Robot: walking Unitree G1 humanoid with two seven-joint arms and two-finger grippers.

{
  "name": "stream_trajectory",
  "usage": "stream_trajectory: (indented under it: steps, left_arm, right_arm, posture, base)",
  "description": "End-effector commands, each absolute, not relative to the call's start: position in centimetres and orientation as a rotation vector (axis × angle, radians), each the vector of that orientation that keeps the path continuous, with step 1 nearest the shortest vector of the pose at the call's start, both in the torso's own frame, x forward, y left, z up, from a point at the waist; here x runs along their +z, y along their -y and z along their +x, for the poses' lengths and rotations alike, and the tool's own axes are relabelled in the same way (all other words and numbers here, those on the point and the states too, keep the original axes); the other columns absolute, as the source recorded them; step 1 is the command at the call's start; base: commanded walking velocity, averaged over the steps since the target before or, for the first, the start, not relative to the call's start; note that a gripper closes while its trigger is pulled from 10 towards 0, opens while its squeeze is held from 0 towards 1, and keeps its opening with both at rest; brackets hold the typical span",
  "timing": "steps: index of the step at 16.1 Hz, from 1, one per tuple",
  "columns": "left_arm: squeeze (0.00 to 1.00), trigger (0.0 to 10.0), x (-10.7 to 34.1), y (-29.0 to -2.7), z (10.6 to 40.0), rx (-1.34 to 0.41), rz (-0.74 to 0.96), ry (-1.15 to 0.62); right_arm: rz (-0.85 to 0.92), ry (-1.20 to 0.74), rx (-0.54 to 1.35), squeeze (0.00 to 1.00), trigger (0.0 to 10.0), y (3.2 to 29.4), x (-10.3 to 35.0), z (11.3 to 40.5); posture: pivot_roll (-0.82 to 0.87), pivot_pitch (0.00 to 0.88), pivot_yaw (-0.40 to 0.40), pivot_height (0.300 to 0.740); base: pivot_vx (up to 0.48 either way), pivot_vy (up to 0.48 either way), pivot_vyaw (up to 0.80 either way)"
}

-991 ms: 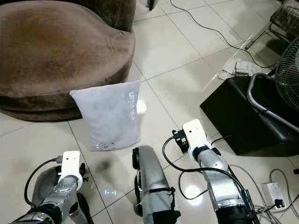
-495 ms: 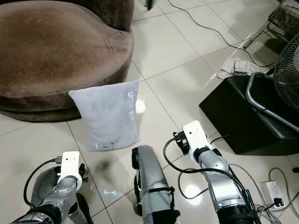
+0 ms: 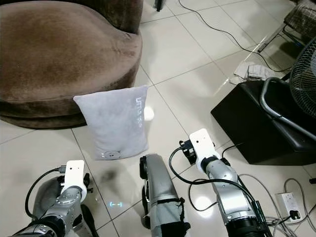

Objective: Move the pillow to the sofa from floor

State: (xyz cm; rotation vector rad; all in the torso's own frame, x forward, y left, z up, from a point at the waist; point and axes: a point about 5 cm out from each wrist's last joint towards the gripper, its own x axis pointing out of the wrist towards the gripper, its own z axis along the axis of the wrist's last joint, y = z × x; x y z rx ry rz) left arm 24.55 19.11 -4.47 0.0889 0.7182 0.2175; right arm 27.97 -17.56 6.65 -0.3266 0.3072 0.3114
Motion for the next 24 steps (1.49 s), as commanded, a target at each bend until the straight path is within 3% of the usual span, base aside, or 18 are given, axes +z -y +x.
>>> stream_trajectory:
  steps: [1,9,11,14,17,21,24]
  left_arm:
    - [0.00,10.0,-6.3,-18.7,22.1,0.220,0.079,-0.819]
    - [0.00,10.0,-6.1,-19.0,22.3,0.215,0.041,-0.795]
    - [0.00,10.0,-6.0,-18.4,22.2,0.134,0.047,-0.733]
    - [0.00,10.0,-5.7,-18.2,19.6,0.103,-0.067,-0.608]
    - [0.00,10.0,-0.2,-17.2,15.1,0.090,-0.162,-0.476]
    - [0.00,10.0,5.0,-17.1,12.9,0.105,-0.192,-0.415]
    - [0.00,10.0,6.4,-17.6,13.2,0.134,-0.165,-0.404]
  right_arm:
    - [-0.324,-0.348,0.296,0.00,10.0,18.1,5.9,27.5]
    - [-0.318,-0.351,0.291,0.00,10.0,17.9,5.7,27.2]
    - [-0.311,-0.354,0.287,0.00,10.0,17.8,5.5,26.9]
    - [-0.303,-0.359,0.275,0.00,10.0,17.9,5.3,26.8]
    - [-0.301,-0.371,0.274,0.00,10.0,17.9,4.7,26.9]
    - [-0.294,-0.370,0.288,0.00,10.0,17.1,4.4,27.3]
    - [-0.292,-0.371,0.290,0.00,10.0,17.1,4.2,27.2]
  posture:
    - [-0.19,0.272,-0.208,0.543]
    - [-0.17,0.292,-0.178,0.543]
    - [-0.16,0.299,-0.164,0.543]
    - [-0.14,0.305,-0.149,0.543]
    - [-0.06,0.305,-0.139,0.543]
    - [-0.04,0.296,-0.140,0.543]
    - [-0.04,0.293,-0.142,0.543]
  base:
    - [0.000,0.000,0.00]
    - [0.000,0.000,0.00]
    - [0.000,0.000,0.00]
    - [0.000,0.000,0.00]
    - [0.000,0.000,0.00]
    - [0.000,0.000,0.00]
    - [0.000,0.000,0.00]
